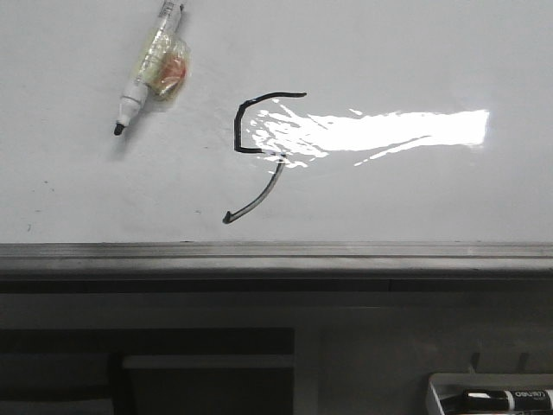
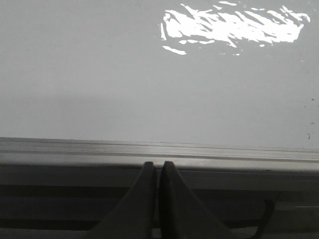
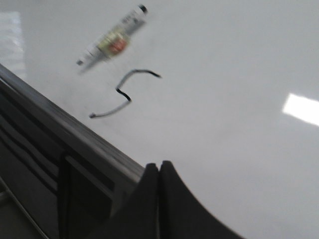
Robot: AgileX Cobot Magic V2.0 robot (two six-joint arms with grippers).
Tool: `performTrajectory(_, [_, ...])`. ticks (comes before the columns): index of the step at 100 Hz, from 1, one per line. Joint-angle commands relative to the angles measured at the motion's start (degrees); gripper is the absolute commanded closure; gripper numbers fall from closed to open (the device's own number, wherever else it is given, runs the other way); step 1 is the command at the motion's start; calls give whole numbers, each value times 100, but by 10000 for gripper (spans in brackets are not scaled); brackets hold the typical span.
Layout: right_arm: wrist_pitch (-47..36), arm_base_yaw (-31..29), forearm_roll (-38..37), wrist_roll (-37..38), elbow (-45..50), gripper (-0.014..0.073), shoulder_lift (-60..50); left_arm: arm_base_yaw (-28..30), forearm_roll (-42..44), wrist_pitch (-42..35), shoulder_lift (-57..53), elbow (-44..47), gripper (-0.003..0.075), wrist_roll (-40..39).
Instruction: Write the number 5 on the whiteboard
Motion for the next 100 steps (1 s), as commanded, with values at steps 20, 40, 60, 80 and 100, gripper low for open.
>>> performTrajectory(20, [163,-1627,-965,1501,594,654,38,9,-70,-300,-157,96,741,-55])
performTrajectory(40, [979,-2085,-1078,1489,618,654,-338,9,-70,-310,-157,96,741,-55])
performTrajectory(60, [987,-2123,-1078,1489,618,654,-676,9,-70,-310,-157,96,741,-55])
performTrajectory(80, [1000,-2123,-1078,1489,618,654,-676,9,-70,-310,-157,96,741,-55])
performTrajectory(100, [1010,-2123,-1078,1489,618,654,-676,9,-70,-310,-157,96,741,-55])
